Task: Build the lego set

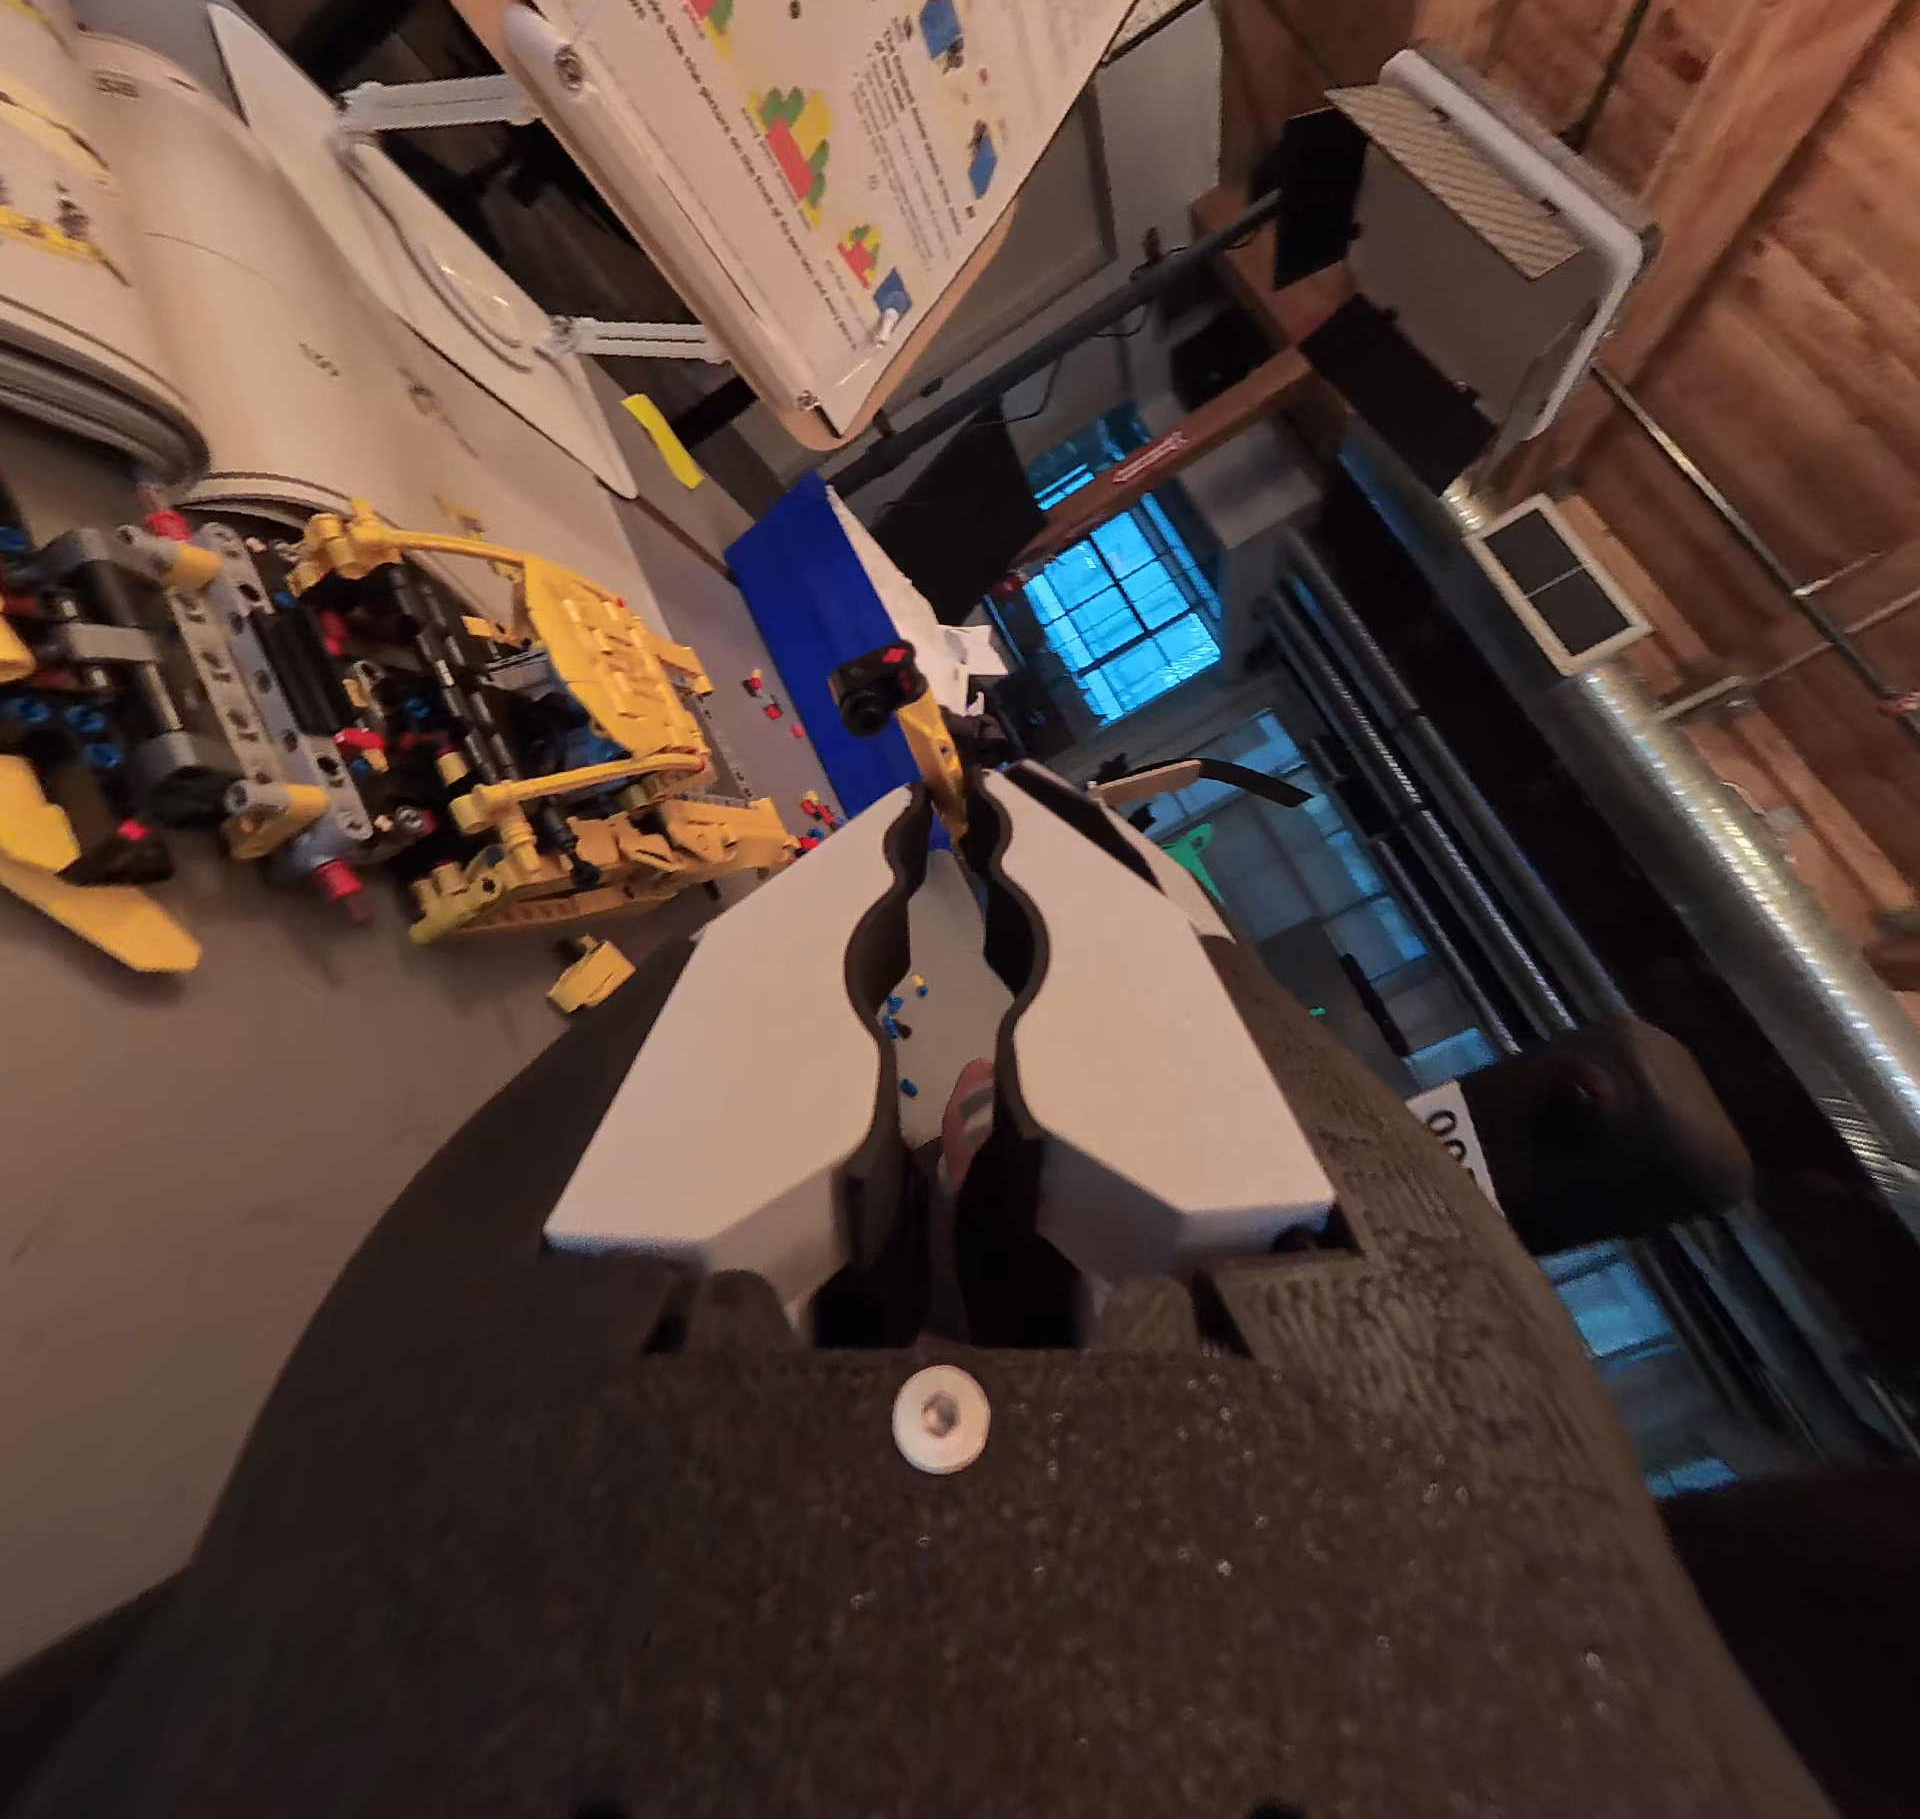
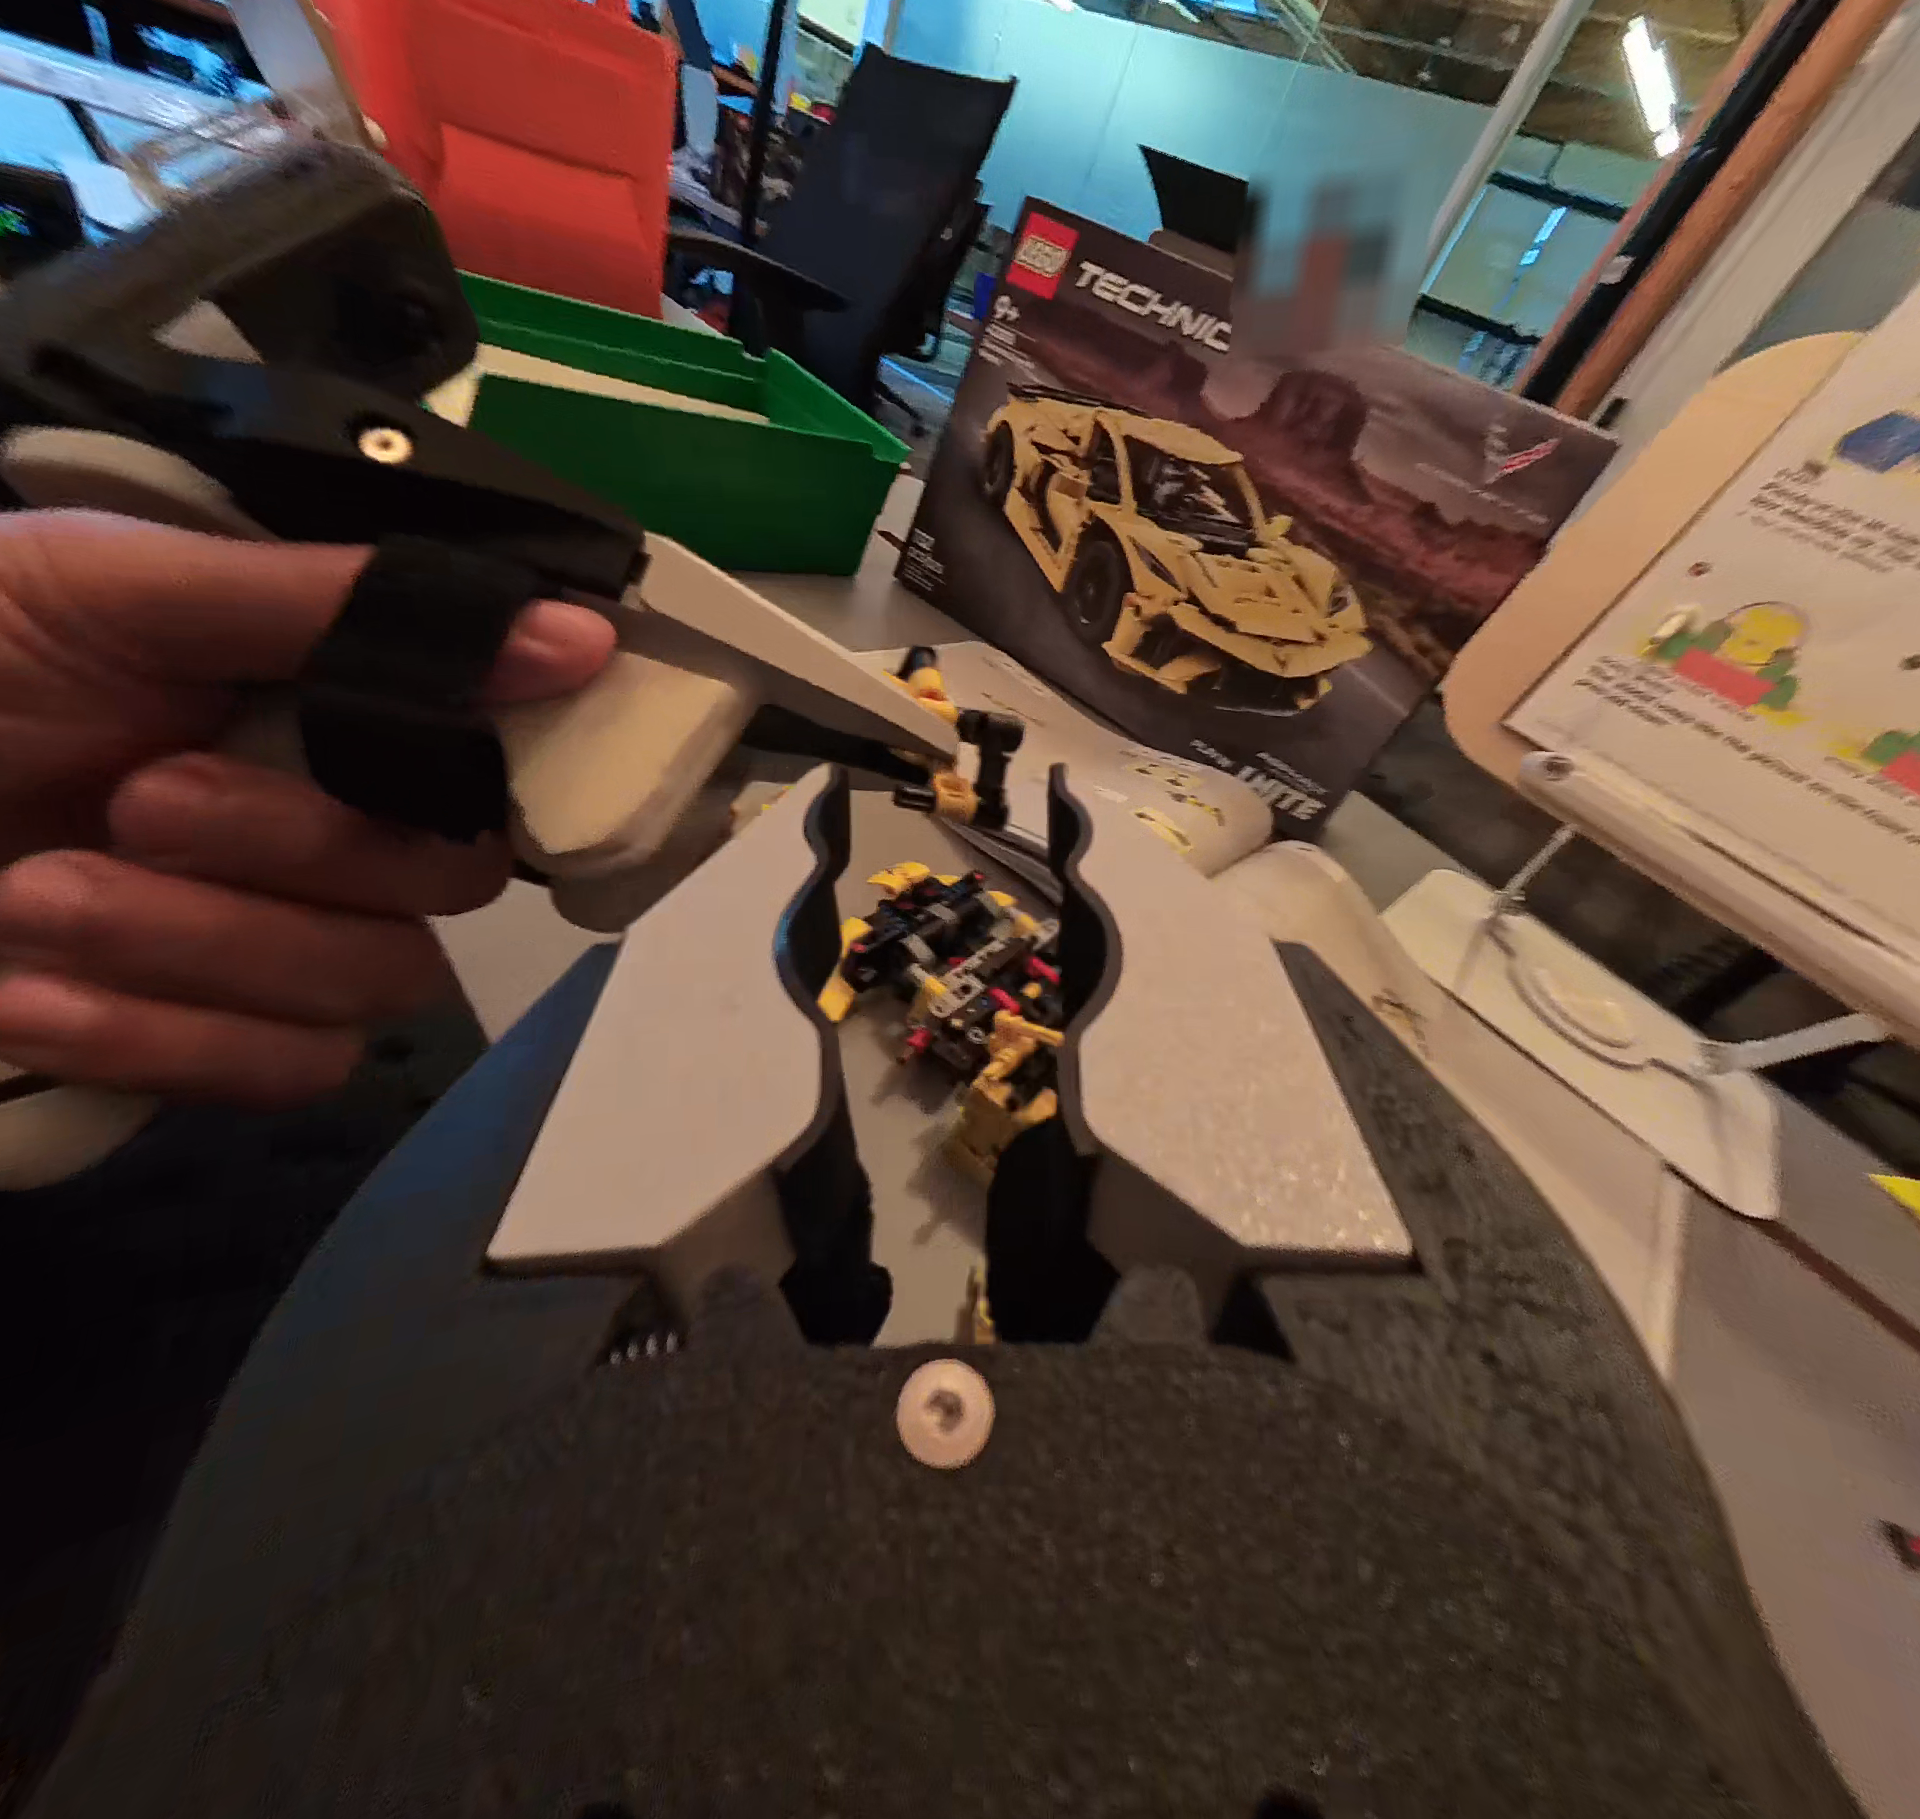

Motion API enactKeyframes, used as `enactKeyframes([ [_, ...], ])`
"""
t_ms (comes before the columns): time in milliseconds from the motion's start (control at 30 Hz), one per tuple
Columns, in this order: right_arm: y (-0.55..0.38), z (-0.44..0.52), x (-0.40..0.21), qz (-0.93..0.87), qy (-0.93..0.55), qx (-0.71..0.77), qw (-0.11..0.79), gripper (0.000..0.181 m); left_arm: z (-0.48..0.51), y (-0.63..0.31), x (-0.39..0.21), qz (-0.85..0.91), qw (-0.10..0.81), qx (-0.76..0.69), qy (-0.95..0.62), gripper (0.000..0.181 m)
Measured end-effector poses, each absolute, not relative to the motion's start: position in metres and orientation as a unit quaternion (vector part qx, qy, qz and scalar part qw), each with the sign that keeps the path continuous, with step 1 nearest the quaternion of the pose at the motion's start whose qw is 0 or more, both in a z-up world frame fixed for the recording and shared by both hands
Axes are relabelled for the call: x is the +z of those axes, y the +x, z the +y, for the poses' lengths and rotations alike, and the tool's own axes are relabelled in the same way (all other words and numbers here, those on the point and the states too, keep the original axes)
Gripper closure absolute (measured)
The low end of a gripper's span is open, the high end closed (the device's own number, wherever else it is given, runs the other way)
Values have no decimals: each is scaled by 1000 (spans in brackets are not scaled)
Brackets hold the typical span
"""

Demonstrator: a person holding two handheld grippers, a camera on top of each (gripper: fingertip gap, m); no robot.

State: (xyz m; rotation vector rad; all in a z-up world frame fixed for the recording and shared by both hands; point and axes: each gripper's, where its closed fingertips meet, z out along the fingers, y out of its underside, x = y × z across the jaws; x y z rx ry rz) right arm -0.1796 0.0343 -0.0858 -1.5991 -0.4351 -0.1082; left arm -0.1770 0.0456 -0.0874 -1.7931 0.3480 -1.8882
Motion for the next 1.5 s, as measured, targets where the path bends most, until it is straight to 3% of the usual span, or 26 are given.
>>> enactKeyframes([
  [600, -171, 18, -77, -142, -693, 146, 691, 158, 20, -170, -73, 185, 248, -722, -619, 174],
  [700, -167, 15, -76, -132, -684, 196, 690, 158, 9, -168, -71, 233, 235, -722, -607, 150],
  [833, -159, 12, -79, -104, -670, 295, 673, 158, 3, -174, -80, 296, 251, -705, -593, 140],
  [1033, -176, -5, -81, -116, -622, 489, 601, 158, -1, -189, -74, 357, 257, -744, -503, 140],
  [1300, -192, -14, -83, -143, -612, 529, 570, 159, -12, -190, -76, 397, 279, -735, -473, 141],
  [1500, -194, -14, -89, -146, -622, 531, 557, 158, -17, -189, -80, 421, 291, -716, -474, 157],
])
